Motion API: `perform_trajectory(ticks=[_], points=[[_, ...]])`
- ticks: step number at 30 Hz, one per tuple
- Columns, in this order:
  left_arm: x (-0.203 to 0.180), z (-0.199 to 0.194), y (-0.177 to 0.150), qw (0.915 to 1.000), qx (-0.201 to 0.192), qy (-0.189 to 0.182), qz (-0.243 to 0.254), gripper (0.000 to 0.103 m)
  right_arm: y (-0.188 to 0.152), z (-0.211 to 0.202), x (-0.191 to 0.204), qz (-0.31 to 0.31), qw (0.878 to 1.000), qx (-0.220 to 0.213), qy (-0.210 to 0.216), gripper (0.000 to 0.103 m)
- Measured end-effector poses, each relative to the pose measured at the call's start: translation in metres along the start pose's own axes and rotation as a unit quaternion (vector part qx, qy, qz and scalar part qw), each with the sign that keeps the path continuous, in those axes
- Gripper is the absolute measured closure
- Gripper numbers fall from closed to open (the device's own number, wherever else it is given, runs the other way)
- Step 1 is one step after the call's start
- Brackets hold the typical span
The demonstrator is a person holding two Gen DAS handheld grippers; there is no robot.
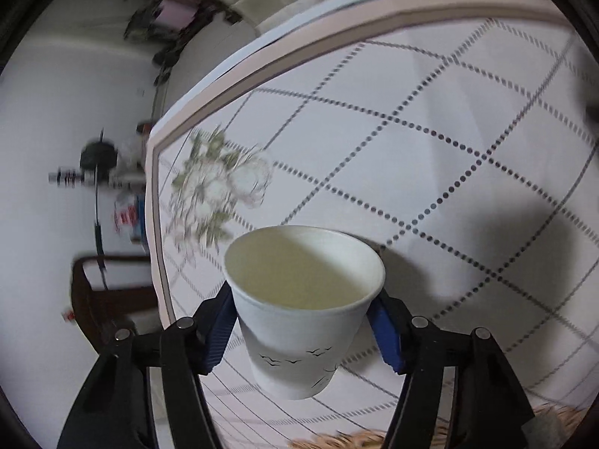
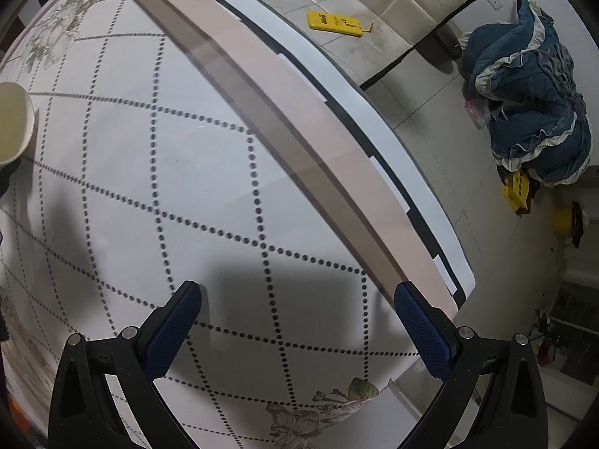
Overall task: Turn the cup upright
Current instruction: 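Lift the white cup with the left tool, turning its opening upward, toward the right tool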
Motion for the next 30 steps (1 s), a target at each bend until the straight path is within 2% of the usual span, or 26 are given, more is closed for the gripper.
perform_trajectory(ticks=[2, 5, 8, 10, 14, 16, 18, 20, 21, 24, 25, 26, 27, 28, 29, 30], points=[[0.004, -0.008, -0.01, 0.9989, 0.001, -0.016, -0.044, 0.041, -0.003, -0.006, 0.006, -0.007, 1.0, -0.005, 0.002, 0.0], [0.006, -0.025, -0.032, 0.9912, 0.001, -0.043, -0.125, 0.041, -0.009, -0.016, 0.02, -0.024, 1.0, -0.013, 0.004, 0.0], [0.005, -0.044, -0.064, 0.9753, 0.007, -0.063, -0.212, 0.041, -0.018, -0.03, 0.037, -0.05, 0.998, -0.027, 0.004, 0.0], [0.002, -0.054, -0.093, 0.9552, 0.017, -0.082, -0.284, 0.041, -0.027, -0.043, 0.049, -0.069, 0.997, -0.04, 0.005, 0.0], [-0.016, -0.07, -0.156, 0.9021, 0.033, -0.118, -0.414, 0.041, -0.05, -0.066, 0.072, -0.099, 0.993, -0.061, 0.0, 0.0], [-0.027, -0.073, -0.184, 0.8722, 0.038, -0.136, -0.468, 0.041, -0.064, -0.077, 0.082, -0.111, 0.991, -0.07, -0.005, 0.0], [-0.043, -0.072, -0.217, 0.8288, 0.045, -0.168, -0.532, 0.041, -0.079, -0.087, 0.092, -0.12, 0.99, -0.076, -0.006, 0.0], [-0.057, -0.067, -0.246, 0.7798, 0.046, -0.203, -0.59, 0.041, -0.099, -0.096, 0.104, -0.133, 0.988, -0.081, -0.012, 0.0], [-0.063, -0.065, -0.256, 0.7613, 0.048, -0.213, -0.611, 0.041, -0.105, -0.098, 0.108, -0.138, 0.987, -0.083, -0.01, 0.0], [-0.082, -0.05, -0.296, 0.6817, 0.047, -0.252, -0.685, 0.041, -0.12, -0.103, 0.126, -0.157, 0.983, -0.092, -0.019, 0.0], [-0.087, -0.044, -0.311, 0.6435, 0.04, -0.266, -0.717, 0.041, -0.124, -0.103, 0.131, -0.162, 0.982, -0.094, -0.022, 0.0], [-0.09, -0.041, -0.319, 0.6241, 0.037, -0.273, -0.731, 0.041, -0.13, -0.103, 0.137, -0.166, 0.981, -0.094, -0.023, 0.0], [-0.094, -0.035, -0.329, 0.5958, 0.032, -0.281, -0.752, 0.041, -0.127, -0.102, 0.137, -0.168, 0.981, -0.094, -0.025, 0.0], [-0.096, -0.03, -0.336, 0.577, 0.027, -0.286, -0.765, 0.041, -0.131, -0.102, 0.141, -0.172, 0.98, -0.095, -0.028, 0.0], [-0.097, -0.026, -0.341, 0.5651, 0.023, -0.287, -0.773, 0.041, -0.134, -0.101, 0.146, -0.174, 0.98, -0.096, -0.031, 0.0], [-0.097, -0.022, -0.344, 0.5597, 0.021, -0.288, -0.777, 0.04, -0.137, -0.1, 0.145, -0.175, 0.979, -0.096, -0.031, 0.0]])
Point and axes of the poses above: each gripper's, at about its wrist camera, not at the fingertips, and z roughly the way its jaws point, x to its left, y to its top, the point moved 6 cm from there along z, roughly the way its jaws point, and after that the axes turned 10 degrees about -y, right-handed, at the moved point
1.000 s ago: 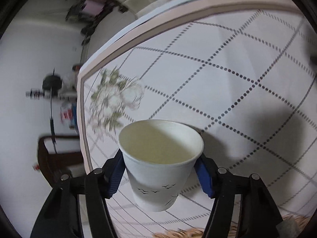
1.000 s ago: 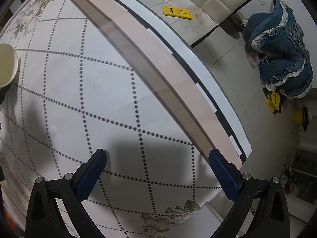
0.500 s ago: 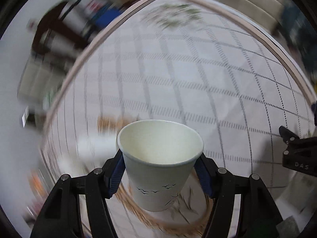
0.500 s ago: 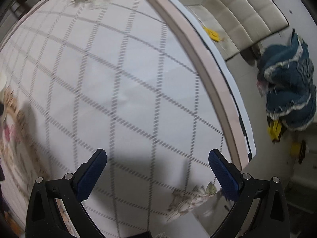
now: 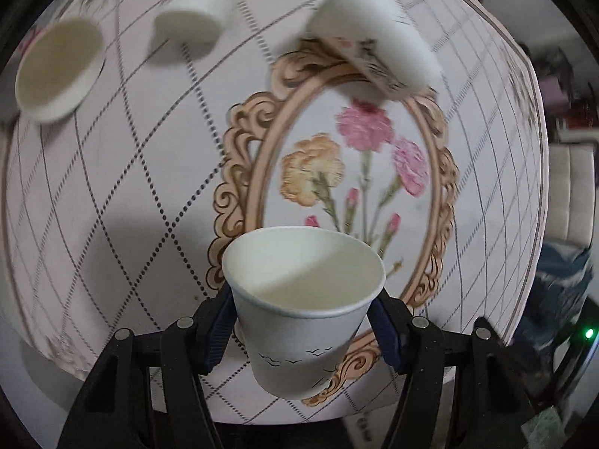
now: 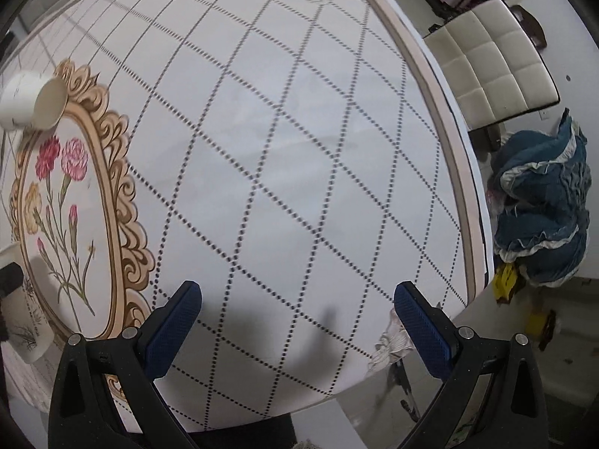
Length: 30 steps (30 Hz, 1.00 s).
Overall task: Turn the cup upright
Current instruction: 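Lift the white cup with the left tool, turning its opening upward, toward the right tool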
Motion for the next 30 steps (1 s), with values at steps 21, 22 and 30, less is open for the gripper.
perform_trajectory(ticks=[21, 22, 30], points=[[-0.034, 0.015, -0.02, 0.9979, -0.006, 0.025, 0.059, 0.004, 0.0, 0.016, 0.005, -0.008, 1.0, 0.015, -0.006, 0.0], [-0.035, 0.007, -0.021, 0.9974, -0.015, 0.029, 0.065, 0.004, 0.0, 0.016, 0.005, -0.007, 1.0, 0.015, -0.006, 0.0], [-0.013, -0.087, -0.015, 0.9771, -0.145, 0.098, 0.121, 0.004, -0.003, -0.005, 0.009, 0.005, 1.0, 0.008, 0.017, 0.0]])
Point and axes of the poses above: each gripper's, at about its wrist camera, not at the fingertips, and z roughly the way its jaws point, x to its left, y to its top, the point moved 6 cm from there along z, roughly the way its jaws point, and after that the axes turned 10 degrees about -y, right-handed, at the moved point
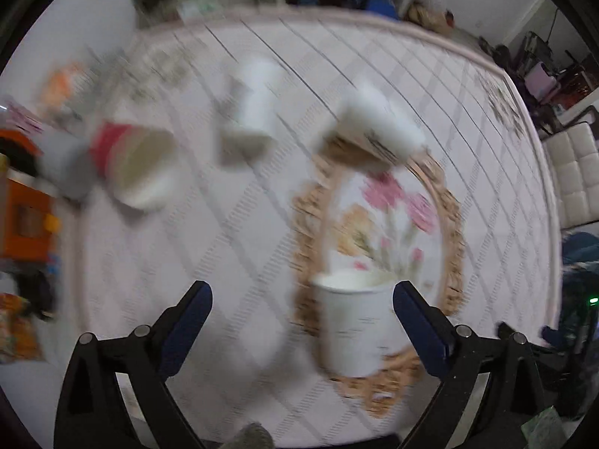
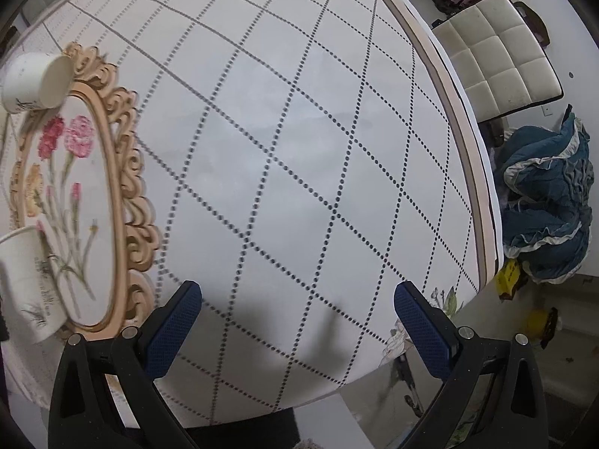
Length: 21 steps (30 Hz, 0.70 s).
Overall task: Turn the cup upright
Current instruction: 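Lift the white cup with the left tool, turning its opening upward, toward the right tool, then grasp the white cup with the right tool while the left tool releases it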
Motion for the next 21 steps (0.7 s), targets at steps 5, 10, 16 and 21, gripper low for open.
perform_trajectory(ticks=[5, 10, 16, 21], points=[[0.047, -0.034, -0.002, 0.9959, -0.073, 0.054, 0.005, 0.0, -0.009, -0.039, 0.029, -0.017, 0.999, -0.025, 0.038, 0.0], [0.08, -0.027, -0.021, 0.9936, -0.079, 0.081, 0.003, 0.0, -0.017, -0.075, 0.086, -0.056, 0.994, -0.045, 0.081, 0.0], [0.115, 0.0, -0.052, 0.9934, -0.043, 0.104, -0.023, 0.0, -0.021, -0.096, 0.145, -0.11, 0.988, -0.07, 0.08, 0.0], [0.132, 0.011, -0.069, 0.992, -0.03, 0.116, -0.04, 0.0, -0.021, -0.097, 0.179, -0.14, 0.985, -0.068, 0.079, 0.004]])
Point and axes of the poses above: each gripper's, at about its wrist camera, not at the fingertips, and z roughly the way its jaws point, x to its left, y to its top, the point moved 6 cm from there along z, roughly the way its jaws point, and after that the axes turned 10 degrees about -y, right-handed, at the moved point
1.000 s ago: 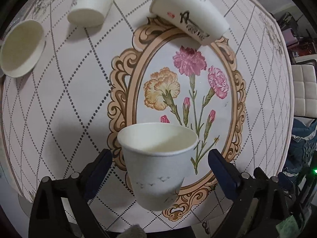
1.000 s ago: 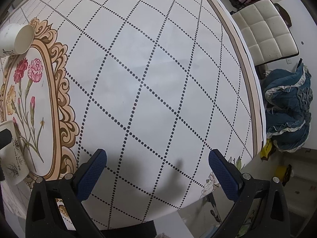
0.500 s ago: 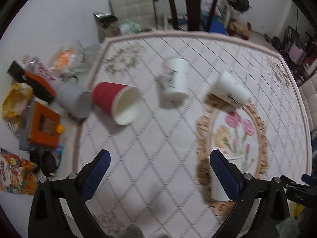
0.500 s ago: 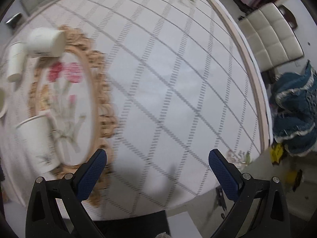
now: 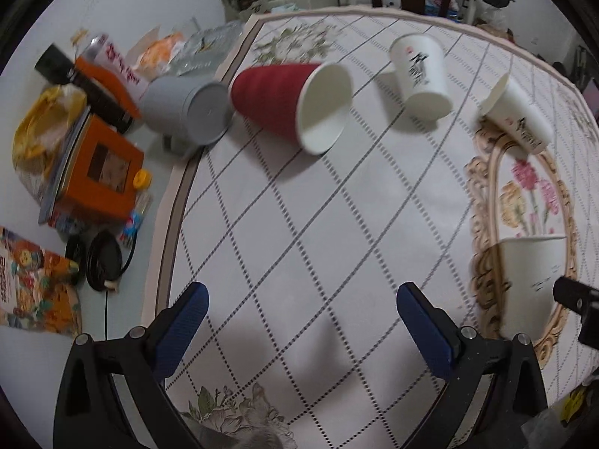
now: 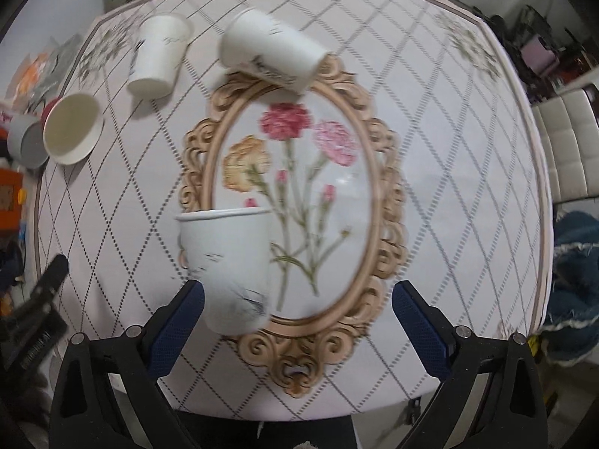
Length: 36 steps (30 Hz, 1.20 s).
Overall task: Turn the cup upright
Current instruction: 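Grasp the white cup with the right tool while the left tool releases it, then lower the upright white cup onto the flower oval and open the right tool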
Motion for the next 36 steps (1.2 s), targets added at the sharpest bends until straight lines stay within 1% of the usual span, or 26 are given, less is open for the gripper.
perform_trajectory(ticks=[4, 7, 9, 12, 14, 15, 23, 27, 31, 33, 36], points=[[0.009, 0.01, -0.009, 0.9996, 0.02, 0.011, -0.014, 0.0, 0.003, 0.006, 0.014, -0.013, 1.0, 0.007, 0.001, 0.008], [0.011, 0.011, -0.011, 0.9995, 0.023, 0.013, -0.015, 0.0, 0.004, 0.013, 0.021, -0.017, 1.0, 0.014, 0.004, 0.011], [0.01, 0.013, -0.012, 0.9995, 0.026, 0.012, -0.014, 0.0, 0.004, 0.019, 0.024, -0.02, 1.0, 0.02, 0.004, 0.015], [0.007, 0.013, -0.013, 0.9995, 0.028, 0.011, -0.009, 0.0, 0.004, 0.029, 0.028, -0.02, 0.999, 0.031, 0.006, 0.024], [0.005, 0.014, -0.013, 0.9995, 0.03, 0.01, -0.005, 0.0, 0.003, 0.035, 0.029, -0.02, 0.999, 0.042, 0.008, 0.035], [0.004, 0.014, -0.013, 0.9995, 0.031, 0.008, -0.004, 0.0, 0.003, 0.037, 0.029, -0.018, 0.999, 0.045, 0.01, 0.038], [-0.003, 0.015, -0.015, 0.999, 0.046, 0.0, 0.0, 0.0, 0.001, 0.036, 0.033, 0.0, 0.999, 0.04, 0.022, 0.039], [-0.005, 0.015, -0.012, 0.9984, 0.053, -0.017, -0.01, 0.0, 0.003, 0.036, 0.019, 0.014, 0.999, 0.037, 0.037, 0.039], [-0.009, 0.015, -0.007, 0.9976, 0.058, -0.033, -0.02, 0.0, 0.003, 0.023, 0.006, 0.035, 0.998, 0.012, 0.058, 0.039], [-0.01, 0.016, -0.004, 0.9975, 0.058, -0.033, -0.022, 0.0, 0.006, 0.013, -0.002, 0.048, 0.996, -0.014, 0.069, 0.039], [-0.012, 0.021, 0.001, 0.9971, 0.063, -0.036, -0.023, 0.0, 0.013, -0.001, -0.01, 0.061, 0.994, -0.057, 0.072, 0.039]])
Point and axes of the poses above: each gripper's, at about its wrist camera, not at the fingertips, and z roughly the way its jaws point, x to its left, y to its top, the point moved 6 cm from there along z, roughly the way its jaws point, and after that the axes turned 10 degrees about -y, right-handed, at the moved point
